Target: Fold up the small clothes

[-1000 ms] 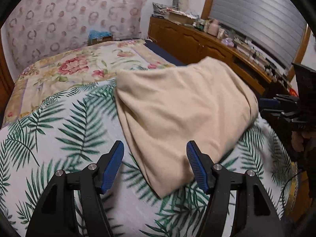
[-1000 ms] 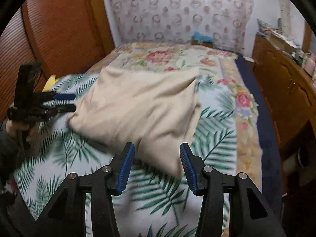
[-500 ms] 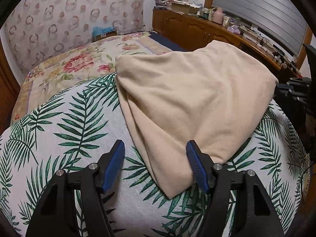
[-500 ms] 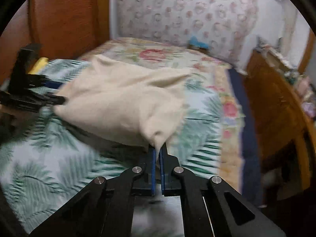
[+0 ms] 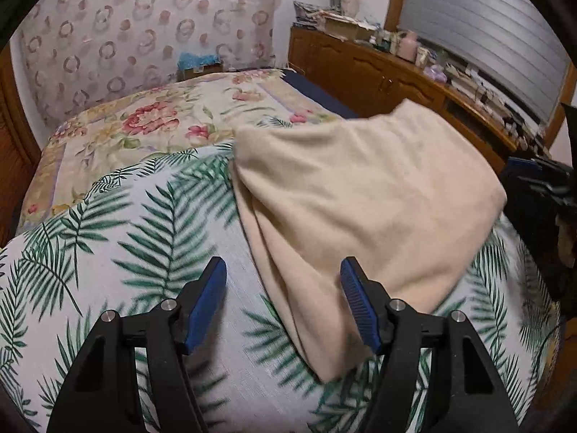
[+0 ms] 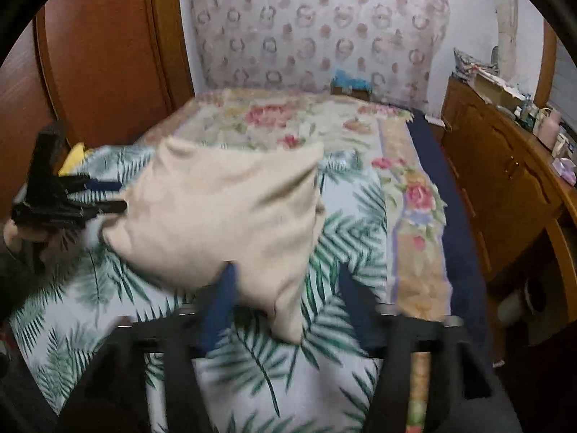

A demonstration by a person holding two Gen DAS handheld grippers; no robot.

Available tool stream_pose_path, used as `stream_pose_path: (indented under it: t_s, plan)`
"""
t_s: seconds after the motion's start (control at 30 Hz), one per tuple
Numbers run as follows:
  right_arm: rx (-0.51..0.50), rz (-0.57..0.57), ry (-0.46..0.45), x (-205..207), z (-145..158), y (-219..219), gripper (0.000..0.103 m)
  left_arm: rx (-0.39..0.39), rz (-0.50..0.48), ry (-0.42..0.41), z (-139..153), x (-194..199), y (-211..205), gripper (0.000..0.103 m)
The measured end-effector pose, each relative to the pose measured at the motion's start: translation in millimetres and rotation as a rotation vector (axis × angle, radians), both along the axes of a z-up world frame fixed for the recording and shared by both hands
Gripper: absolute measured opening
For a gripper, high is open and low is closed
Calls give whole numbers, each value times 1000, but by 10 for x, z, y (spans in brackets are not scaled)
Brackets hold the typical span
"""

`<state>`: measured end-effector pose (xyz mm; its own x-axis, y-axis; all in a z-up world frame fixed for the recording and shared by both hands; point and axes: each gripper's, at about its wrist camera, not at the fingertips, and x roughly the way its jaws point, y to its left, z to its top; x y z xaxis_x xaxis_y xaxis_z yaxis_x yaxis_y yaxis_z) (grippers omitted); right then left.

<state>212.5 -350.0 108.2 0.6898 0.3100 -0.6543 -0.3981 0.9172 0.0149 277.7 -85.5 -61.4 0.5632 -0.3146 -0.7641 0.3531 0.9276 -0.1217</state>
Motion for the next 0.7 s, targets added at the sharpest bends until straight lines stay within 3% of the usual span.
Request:
stream_pose_path:
  t_s: [0.1,0.37,0.6,0.7]
  plan:
    - [51,-8,-1,196,-6,61,81,-10,24,-6,36,161,28,67]
    - [87,-75,120,888,-476,211,81,1,38,34,-65,533,-38,67]
    - [112,-50,176,1052,-616,260,82,5,24,46,-144,621,-75,66]
    - [110,-22,174,1078,-508,289,76,-9,4,41,-134,629,-104,47]
